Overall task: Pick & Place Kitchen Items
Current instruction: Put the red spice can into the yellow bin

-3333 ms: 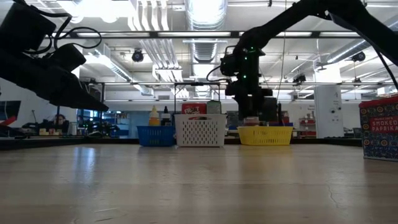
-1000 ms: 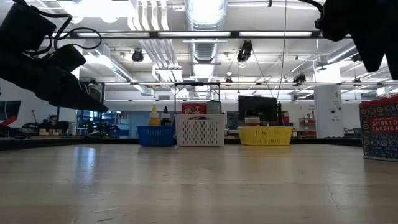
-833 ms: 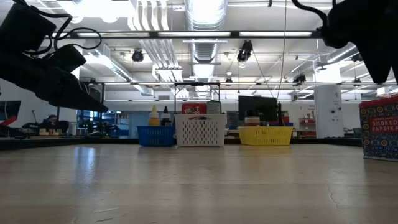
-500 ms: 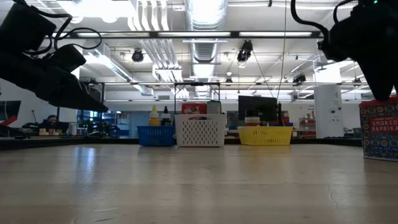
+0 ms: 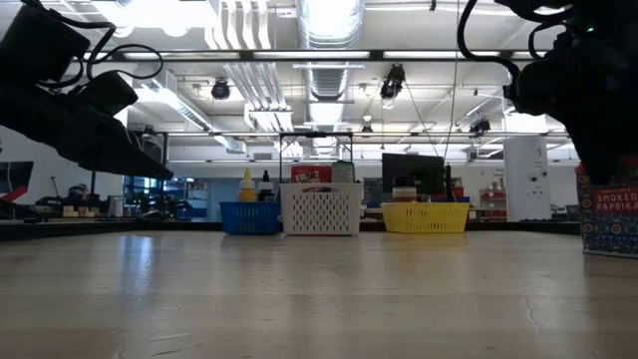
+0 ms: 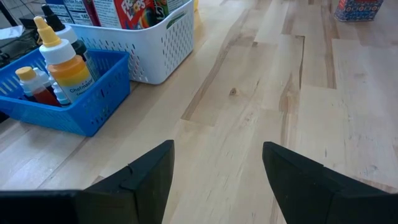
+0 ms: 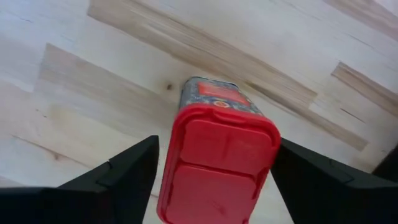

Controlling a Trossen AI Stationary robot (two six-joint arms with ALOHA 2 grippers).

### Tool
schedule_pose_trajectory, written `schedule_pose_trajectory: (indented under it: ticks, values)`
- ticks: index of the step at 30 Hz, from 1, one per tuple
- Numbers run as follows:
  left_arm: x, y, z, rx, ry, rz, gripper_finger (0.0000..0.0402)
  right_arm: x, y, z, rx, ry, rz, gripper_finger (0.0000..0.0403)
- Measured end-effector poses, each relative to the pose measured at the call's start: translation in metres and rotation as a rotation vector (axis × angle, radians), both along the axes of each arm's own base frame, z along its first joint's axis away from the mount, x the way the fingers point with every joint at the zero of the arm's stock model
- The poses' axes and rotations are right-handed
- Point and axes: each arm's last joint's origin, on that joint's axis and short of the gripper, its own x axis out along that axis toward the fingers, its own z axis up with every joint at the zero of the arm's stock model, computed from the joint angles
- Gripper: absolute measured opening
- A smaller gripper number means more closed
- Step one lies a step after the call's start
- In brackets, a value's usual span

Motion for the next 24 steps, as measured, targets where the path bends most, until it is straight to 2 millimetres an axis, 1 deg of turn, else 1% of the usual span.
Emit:
schedule_pose_trajectory:
  ticks: [9,12,16,20,24]
  values:
    - [0.000,0.000,0.000,0.000,0.000,0.000,0.0250,0.001,0.000,0.000,0.012,-0.008,0.002,0.0230]
    - [0.000,0.000,0.000,0.000,0.000,0.000,0.0250,0.001,0.000,0.000,0.012,-0.007,0.004,0.0226]
    - [0.000,0.000,0.000,0.000,0.000,0.000,0.0250,0.002,-0.002,0.000,0.019,-0.004,0.016,0.0237]
    - [0.000,0.000,0.000,0.000,0.000,0.000,0.0250,0.008,-0.011,0.004,0.025,-0.022,0.039,0.0239]
    - [0.000,0.000,0.000,0.000,0.000,0.000,0.0250,0.016,-0.029,0.009,0.021,-0.039,0.066,0.0225]
